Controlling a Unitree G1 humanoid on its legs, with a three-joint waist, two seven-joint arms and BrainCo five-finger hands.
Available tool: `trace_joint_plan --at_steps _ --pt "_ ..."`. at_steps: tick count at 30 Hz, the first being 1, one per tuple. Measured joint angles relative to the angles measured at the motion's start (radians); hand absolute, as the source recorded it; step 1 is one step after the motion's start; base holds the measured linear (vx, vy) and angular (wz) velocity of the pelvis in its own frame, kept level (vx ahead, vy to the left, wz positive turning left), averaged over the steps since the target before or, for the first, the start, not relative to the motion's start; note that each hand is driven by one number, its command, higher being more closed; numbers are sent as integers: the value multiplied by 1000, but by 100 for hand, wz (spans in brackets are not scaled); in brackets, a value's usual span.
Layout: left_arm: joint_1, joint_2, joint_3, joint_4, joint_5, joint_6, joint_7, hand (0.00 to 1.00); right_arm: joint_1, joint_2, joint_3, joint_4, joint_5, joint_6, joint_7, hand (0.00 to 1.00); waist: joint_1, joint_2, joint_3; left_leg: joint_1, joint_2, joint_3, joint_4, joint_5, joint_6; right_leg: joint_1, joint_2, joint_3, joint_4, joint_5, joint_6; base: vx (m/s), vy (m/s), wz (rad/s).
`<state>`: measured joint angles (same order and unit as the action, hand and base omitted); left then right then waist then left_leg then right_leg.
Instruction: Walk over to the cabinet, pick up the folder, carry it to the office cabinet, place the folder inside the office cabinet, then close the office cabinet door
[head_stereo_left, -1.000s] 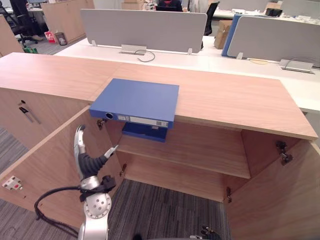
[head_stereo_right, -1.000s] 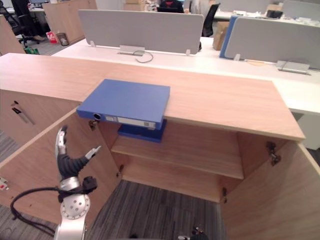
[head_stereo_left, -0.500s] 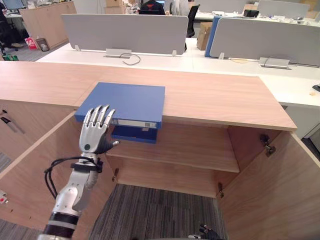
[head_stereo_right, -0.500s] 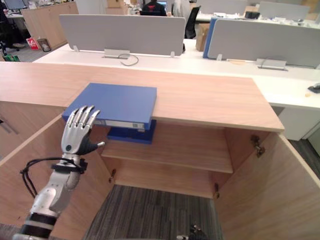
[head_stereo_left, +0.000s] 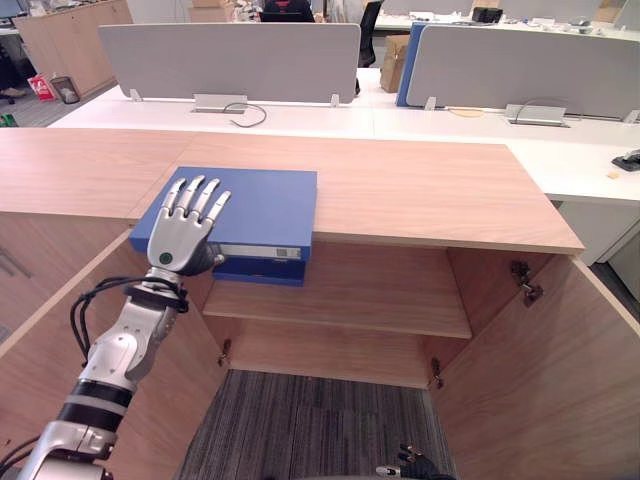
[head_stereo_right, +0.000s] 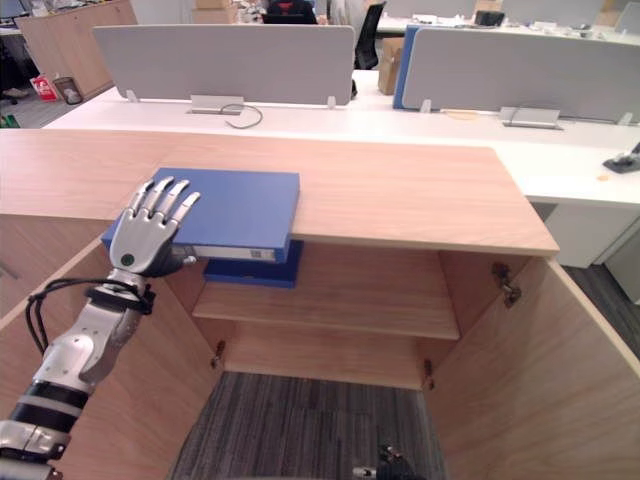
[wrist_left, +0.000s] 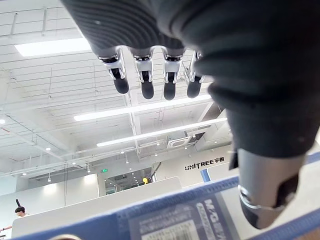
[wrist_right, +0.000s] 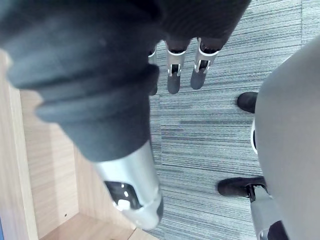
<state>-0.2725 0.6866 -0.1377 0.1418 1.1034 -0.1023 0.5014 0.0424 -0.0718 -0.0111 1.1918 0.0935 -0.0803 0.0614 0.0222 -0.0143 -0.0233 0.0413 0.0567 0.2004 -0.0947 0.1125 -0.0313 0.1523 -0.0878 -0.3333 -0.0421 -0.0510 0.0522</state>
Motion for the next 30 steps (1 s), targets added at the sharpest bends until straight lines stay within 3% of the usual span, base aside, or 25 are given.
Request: trace_joint_plan --at_steps 10,21,22,30 --pt "-41 0 -67 169 0 4 -23 0 0 1 -7 -1 0 0 -5 0 -12 0 0 8 -1 2 0 -1 0 0 -3 7 3 1 2 -46 18 -2" --pt "-115 -56 -74 345 -36 37 -60 0 -6 0 -38 -1 -1 2 -9 0 -34 3 2 11 0 10 5 -2 1 4 1 13 -3 3 3 10 -5 -2" --pt "-122 -56 -74 357 -36 36 -60 100 -6 -1 -45 -1 0 2 -9 0 -39 4 2 12 1 12 5 -2 1 4 1 13 -3 4 2 0 0 -5" --pt "-203 -51 -80 402 -35 35 -59 100 -10 -2 -48 -3 2 2 -7 0 -46 22 12 26 1 28 1 -5 -3 6 -1 35 -3 14 5 -7 5 -6"
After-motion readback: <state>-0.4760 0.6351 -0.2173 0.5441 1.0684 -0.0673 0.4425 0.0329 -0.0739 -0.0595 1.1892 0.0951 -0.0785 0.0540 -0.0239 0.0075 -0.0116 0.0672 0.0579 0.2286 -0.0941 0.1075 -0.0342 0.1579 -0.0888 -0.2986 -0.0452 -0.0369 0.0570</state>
